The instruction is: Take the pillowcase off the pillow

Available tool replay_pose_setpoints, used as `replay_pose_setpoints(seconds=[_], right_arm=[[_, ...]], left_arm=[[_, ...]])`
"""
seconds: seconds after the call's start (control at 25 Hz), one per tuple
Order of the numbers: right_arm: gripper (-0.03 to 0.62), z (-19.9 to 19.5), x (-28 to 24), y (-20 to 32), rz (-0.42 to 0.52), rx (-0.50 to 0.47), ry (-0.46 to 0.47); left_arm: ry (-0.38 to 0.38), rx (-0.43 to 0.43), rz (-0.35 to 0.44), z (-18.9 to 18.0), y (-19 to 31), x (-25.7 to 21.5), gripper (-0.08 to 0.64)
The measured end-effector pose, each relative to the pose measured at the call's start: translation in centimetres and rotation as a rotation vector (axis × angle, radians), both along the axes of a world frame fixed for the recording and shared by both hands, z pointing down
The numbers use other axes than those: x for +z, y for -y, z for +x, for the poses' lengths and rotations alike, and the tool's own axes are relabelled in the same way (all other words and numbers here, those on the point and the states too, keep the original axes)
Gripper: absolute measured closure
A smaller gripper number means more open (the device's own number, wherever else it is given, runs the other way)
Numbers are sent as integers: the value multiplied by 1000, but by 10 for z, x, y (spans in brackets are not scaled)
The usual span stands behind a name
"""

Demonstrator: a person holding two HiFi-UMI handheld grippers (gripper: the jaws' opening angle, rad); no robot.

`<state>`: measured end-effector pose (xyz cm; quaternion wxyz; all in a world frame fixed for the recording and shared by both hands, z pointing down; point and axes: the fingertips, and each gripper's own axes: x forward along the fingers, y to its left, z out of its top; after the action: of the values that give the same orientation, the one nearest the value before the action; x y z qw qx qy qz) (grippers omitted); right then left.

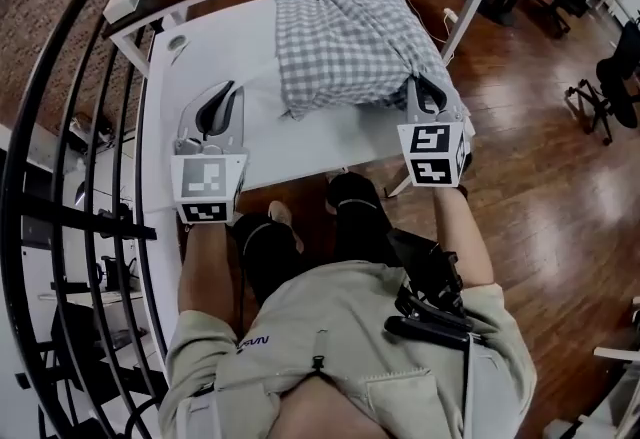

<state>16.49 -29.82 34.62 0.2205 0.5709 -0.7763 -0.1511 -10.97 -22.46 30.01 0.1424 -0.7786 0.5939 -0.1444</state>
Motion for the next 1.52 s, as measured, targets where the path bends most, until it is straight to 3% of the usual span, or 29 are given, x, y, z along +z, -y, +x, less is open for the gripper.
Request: replay_pose_setpoints(seconds=[0.12, 0.24, 0.4, 0.52, 0.68, 0.8, 0.88, 1.0, 1.12, 1.24, 1.32, 1.44, 1.52], right_arm=[[578, 35, 15, 16, -26, 92, -1], [578, 58, 44, 26, -91, 158, -10], [578, 65, 93, 26, -197, 164, 31], [578, 63, 99, 22, -199, 145, 35], [569, 64, 95, 14, -231, 76, 85], [533, 69, 83, 2, -252, 33, 143], [508, 68, 68, -4, -243, 12, 182], [506, 62, 34, -16, -176, -27, 231], [506, 53, -2, -22, -99, -90, 260], [506, 33, -34, -17, -35, -163, 247], [506, 18, -51, -9, -2, -208, 232], [506, -9, -71, 3, 27, -278, 224], [506, -30, -83, 11, 34, -328, 221]], left_arm=[[-66, 3, -39, -7, -5, 11, 536], [-74, 38, -92, -2, -15, 44, 537], [-109, 39, -171, 7, -28, 90, 537], [-99, 51, -170, 18, -31, 99, 535], [-66, 143, -153, 49, -57, 73, 432], [-144, 170, -32, 66, -76, 18, 402], [-166, 155, 7, 65, -75, -9, 394], [-102, 111, -2, 53, -44, -23, 388], [-28, 102, 16, 43, 14, -41, 331], [8, 92, -72, 37, 73, -34, 269], [3, 65, -154, 31, 103, -20, 265], [-6, 47, -282, 28, 124, 11, 267], [-5, 47, -324, 30, 124, 27, 274]])
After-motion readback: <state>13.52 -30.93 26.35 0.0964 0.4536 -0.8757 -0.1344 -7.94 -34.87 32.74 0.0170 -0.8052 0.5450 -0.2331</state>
